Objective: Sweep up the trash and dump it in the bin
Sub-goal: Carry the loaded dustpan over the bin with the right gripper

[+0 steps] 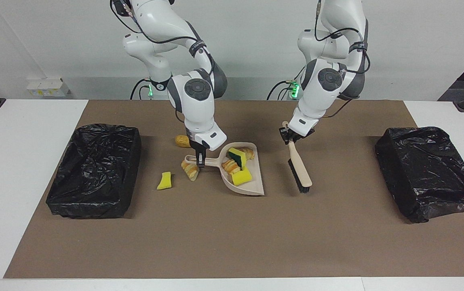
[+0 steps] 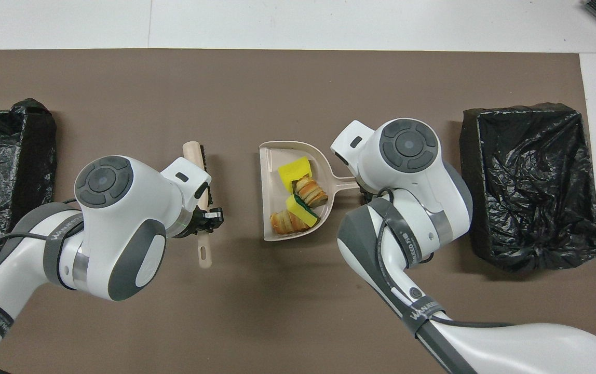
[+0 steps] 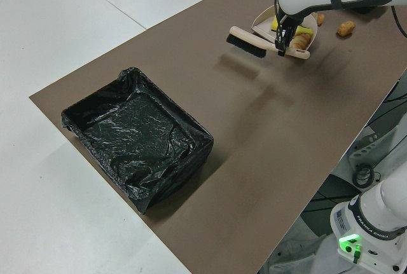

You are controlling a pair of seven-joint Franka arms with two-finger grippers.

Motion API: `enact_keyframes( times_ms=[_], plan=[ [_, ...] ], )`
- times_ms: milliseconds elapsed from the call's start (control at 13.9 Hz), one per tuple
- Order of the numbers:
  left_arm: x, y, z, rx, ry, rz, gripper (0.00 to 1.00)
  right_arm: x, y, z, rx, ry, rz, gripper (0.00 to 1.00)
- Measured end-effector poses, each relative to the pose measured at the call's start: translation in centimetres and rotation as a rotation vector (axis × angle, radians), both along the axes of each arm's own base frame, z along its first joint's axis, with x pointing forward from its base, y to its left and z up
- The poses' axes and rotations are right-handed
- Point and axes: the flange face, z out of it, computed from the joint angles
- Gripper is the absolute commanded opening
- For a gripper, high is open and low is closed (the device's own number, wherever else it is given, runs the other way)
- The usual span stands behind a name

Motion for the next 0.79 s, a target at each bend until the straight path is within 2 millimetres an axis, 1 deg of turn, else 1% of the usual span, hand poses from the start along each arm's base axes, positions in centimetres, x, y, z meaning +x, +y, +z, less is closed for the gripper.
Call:
enact_keyframes(
  times_ms=[72, 144, 288, 431, 575, 719, 791],
  plan=[
    [-0.6, -0.5, -0.3, 0.003, 0.008, -0.014, 0.00, 0.2, -0.7, 1.0, 0.013, -0.010, -0.001, 0.00],
    [-1.6, -1.5, -0.6, 0.008, 0.016, -0.037, 0.00, 0.6, -1.7, 2.0, 0.022, -0.025, -0.003, 0.00],
    [-4.5, -4.0, -1.1, 0.023, 0.034, -0.069, 0.00, 1.1, -4.5, 4.1, 0.047, -0.039, -0.014, 0.00],
    [-8.2, -6.5, -1.4, 0.043, 0.044, -0.063, 0.00, 1.6, -7.9, 6.0, 0.059, -0.046, -0.029, 0.00],
    [-12.2, -8.5, -1.4, 0.063, 0.047, -0.042, 0.00, 1.7, -11.1, 8.3, 0.062, -0.065, -0.059, 0.00],
    [-16.2, -9.6, -1.6, 0.078, 0.046, -0.050, 0.00, 1.6, -14.2, 10.3, 0.059, -0.083, -0.087, 0.00],
    [-18.2, -9.8, -1.8, 0.082, 0.042, -0.059, 0.00, 1.5, -16.1, 11.3, 0.055, -0.088, -0.099, 0.00]
  ],
)
